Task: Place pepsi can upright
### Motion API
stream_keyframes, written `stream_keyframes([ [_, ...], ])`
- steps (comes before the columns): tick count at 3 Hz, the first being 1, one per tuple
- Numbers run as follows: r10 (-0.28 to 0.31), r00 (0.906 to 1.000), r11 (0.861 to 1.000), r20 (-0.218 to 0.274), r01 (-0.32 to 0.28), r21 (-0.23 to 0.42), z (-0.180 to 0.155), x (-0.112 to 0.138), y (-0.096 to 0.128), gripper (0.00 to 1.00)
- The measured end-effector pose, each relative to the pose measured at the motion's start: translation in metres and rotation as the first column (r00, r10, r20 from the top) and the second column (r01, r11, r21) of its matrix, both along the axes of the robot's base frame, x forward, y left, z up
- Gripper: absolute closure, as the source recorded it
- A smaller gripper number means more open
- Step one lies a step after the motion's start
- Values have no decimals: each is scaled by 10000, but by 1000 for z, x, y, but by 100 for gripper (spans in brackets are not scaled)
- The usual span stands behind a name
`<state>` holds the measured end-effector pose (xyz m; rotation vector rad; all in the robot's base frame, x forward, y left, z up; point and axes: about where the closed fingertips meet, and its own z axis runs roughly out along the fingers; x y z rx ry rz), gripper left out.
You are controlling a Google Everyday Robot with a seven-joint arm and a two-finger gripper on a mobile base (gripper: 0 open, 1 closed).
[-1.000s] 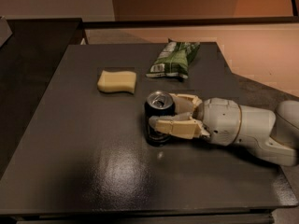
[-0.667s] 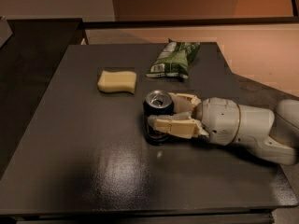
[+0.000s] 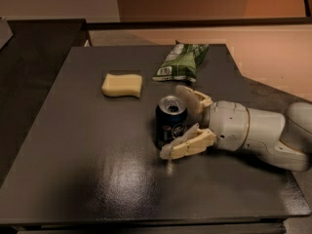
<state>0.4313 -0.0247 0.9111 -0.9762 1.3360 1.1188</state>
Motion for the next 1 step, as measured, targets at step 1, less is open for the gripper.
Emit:
stream_keyframes([
  [1,2,10000,10000,1,-2,0,0,0,0,0],
])
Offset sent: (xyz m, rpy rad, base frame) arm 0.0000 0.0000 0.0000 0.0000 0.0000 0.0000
